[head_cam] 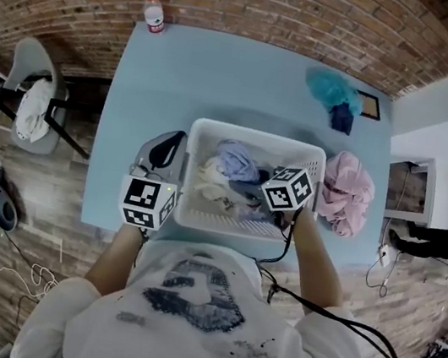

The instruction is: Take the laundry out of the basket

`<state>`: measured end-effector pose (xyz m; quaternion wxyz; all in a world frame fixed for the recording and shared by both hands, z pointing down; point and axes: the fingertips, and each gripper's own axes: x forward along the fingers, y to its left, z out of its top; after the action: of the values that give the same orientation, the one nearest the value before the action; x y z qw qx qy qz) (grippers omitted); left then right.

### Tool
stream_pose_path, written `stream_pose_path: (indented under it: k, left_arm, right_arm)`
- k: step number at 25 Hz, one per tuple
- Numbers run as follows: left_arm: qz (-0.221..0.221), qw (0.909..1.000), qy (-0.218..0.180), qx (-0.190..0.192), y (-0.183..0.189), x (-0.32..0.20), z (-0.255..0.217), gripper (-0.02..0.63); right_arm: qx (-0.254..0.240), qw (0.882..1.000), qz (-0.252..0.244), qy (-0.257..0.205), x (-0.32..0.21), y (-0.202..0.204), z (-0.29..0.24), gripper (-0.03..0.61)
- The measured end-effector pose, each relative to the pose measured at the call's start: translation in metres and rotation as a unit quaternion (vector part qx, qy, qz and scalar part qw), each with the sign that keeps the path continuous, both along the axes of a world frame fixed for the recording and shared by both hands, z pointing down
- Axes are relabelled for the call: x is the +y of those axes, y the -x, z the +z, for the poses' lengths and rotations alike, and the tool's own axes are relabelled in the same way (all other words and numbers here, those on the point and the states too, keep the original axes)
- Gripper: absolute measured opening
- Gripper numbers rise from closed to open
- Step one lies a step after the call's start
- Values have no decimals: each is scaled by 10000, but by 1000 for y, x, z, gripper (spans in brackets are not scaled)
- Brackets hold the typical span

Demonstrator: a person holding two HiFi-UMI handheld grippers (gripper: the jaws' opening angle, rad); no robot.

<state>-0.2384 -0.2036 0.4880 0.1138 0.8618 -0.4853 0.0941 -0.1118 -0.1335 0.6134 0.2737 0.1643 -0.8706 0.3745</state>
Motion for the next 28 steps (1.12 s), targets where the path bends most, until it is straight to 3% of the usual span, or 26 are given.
stream_pose_path:
  k: [5, 9, 12, 21, 28]
  left_arm:
    - [88, 9999, -69, 42, -4, 6, -10, -8]
    - [83, 9994, -54, 330, -2, 6, -21, -8]
    - [67, 9993, -189, 326, 1, 4, -32, -9]
    - [175, 9983, -509, 237, -13, 12, -60, -9]
    - [272, 9965, -775, 140, -35, 16, -84, -9]
  right_arm:
    - [-604, 9948, 785, -225, -12, -3, -47, 158]
    - [-1166, 9808, 1501, -437, -15, -9, -82, 157]
    - [-1394, 9681, 1961, -695, -16, -14, -103, 157]
    - [-1648, 9373, 2667, -1524, -11, -31, -170, 156]
    - [-1452, 9052, 3208, -2381, -11, -51, -213, 157]
